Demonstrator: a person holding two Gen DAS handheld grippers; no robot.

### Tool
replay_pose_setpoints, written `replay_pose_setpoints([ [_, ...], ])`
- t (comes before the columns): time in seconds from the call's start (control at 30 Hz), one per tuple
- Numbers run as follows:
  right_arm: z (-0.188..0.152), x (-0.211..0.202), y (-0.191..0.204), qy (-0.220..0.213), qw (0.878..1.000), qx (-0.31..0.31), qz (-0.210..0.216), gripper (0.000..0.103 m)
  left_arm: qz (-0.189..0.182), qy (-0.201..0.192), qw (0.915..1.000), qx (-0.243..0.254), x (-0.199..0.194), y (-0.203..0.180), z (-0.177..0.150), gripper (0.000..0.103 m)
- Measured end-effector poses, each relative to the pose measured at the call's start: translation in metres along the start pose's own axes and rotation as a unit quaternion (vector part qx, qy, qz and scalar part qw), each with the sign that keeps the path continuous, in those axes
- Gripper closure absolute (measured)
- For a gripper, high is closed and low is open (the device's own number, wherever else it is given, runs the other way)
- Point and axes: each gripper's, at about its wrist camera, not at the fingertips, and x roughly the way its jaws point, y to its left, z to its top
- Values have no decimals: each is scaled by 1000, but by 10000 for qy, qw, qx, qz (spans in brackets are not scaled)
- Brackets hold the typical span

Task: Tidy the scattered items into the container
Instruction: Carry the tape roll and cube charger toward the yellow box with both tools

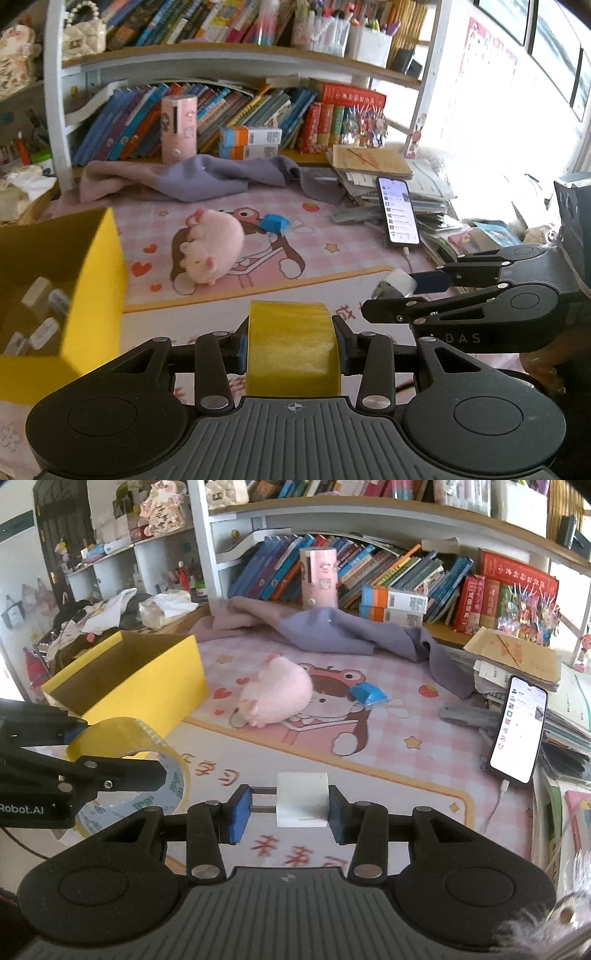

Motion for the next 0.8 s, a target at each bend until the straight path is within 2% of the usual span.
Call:
replay_pose_setpoints([
  [0.2,-7,-4,63,67,9998,-160,77,63,18,-71,9997,-232,-47,34,-34,63],
  [0.47,-27,-5,155,90,9986,-428,309,63,274,-186,9983,-486,-106,83,-78,63],
  [0.8,-24,-12,227,-32,9955,-824,470,63,521,-514,9938,-837,-160,124,-104,63],
])
